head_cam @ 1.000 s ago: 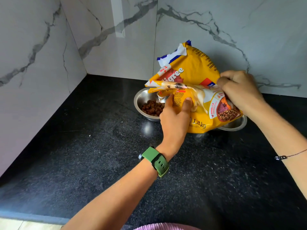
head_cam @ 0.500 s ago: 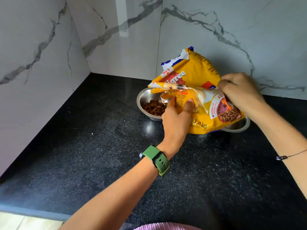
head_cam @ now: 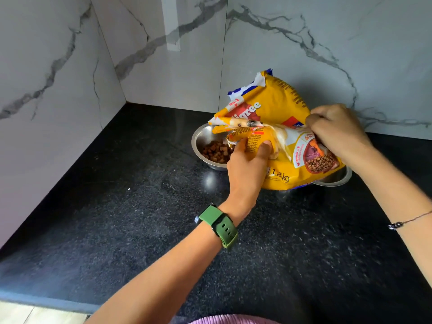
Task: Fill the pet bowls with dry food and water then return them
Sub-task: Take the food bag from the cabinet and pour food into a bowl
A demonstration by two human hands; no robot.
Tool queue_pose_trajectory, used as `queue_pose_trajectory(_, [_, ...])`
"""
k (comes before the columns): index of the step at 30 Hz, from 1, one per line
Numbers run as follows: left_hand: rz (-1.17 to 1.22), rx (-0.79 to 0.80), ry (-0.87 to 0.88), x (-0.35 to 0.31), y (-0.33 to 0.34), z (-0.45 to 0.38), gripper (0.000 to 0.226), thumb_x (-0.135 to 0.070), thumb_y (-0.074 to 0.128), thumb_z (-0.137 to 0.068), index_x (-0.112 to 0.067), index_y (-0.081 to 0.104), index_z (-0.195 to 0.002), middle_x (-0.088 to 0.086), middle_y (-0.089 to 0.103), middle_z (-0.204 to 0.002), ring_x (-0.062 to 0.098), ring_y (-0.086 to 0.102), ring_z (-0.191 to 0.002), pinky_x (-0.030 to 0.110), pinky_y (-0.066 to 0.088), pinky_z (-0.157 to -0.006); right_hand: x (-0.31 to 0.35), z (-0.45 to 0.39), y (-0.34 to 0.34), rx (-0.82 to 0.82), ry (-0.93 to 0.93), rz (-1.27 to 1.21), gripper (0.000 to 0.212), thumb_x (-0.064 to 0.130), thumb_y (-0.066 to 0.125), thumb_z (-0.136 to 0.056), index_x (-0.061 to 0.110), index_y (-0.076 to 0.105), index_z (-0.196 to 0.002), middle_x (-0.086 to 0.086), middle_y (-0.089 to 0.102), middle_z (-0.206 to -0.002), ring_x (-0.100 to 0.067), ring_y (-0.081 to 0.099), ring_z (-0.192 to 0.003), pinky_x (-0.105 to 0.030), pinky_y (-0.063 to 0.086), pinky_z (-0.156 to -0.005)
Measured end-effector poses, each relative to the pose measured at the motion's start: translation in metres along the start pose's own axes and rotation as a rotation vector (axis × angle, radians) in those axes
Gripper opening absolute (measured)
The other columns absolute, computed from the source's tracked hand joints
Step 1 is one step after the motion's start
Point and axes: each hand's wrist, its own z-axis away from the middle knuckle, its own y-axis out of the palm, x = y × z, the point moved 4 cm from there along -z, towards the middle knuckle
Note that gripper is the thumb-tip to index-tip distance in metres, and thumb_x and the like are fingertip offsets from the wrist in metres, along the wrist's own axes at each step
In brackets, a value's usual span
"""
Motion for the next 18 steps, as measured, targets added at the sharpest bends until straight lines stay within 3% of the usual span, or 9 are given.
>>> queue_pose_trajectory(3, [-0.058, -0.020, 0.063, -0.005, -0.001, 0.002, 0.054, -0.030, 0.061, -0.088, -0.014, 0.046, -0.137, -0.012, 0.061, -0.098, 0.008, 0.060, -0.092, 0.029, 0.046, -0.095, 0.006, 0.005, -0.007, -0.102, -0.080, -0.030, 0.029, 0.017, 0.044, -0.087, -0.006, 0.061, -0.081, -0.024, 0.065, -0.079, -0.036, 0.061, -0.077, -0.038, 0.049, -0.067])
queue_pose_trajectory(8, [-0.013, -0.008, -0.008, -0.007, 0.000, -0.003, 0.051, -0.040, 0.061, -0.072, -0.019, 0.059, -0.118, 0.002, 0.067, -0.108, 0.025, 0.063, -0.104, 0.046, 0.049, -0.096, 0.007, -0.001, -0.004, -0.064, -0.072, 0.065, 0.028, 0.012, 0.046, -0.088, -0.010, 0.060, -0.078, -0.028, 0.062, -0.078, -0.040, 0.059, -0.078, -0.041, 0.047, -0.066])
queue_pose_trajectory(13, [0.018, 0.003, -0.045, 0.001, 0.002, -0.002, 0.050, -0.043, 0.058, -0.068, -0.023, 0.060, -0.113, 0.004, 0.068, -0.109, 0.025, 0.064, -0.102, 0.047, 0.050, -0.094, 0.006, -0.001, -0.003, -0.032, -0.044, 0.068, 0.028, 0.012, 0.046, -0.088, -0.009, 0.062, -0.080, -0.025, 0.064, -0.079, -0.038, 0.060, -0.079, -0.035, 0.045, -0.065])
queue_pose_trajectory(18, [-0.011, -0.021, 0.012, -0.005, 0.001, 0.004, 0.060, -0.039, 0.061, -0.077, -0.016, 0.052, -0.132, -0.005, 0.066, -0.107, 0.019, 0.062, -0.106, 0.041, 0.048, -0.098, 0.012, 0.004, -0.010, -0.100, -0.097, 0.060, 0.026, 0.012, 0.045, -0.089, -0.005, 0.063, -0.080, -0.021, 0.064, -0.079, -0.035, 0.059, -0.079, -0.035, 0.045, -0.065])
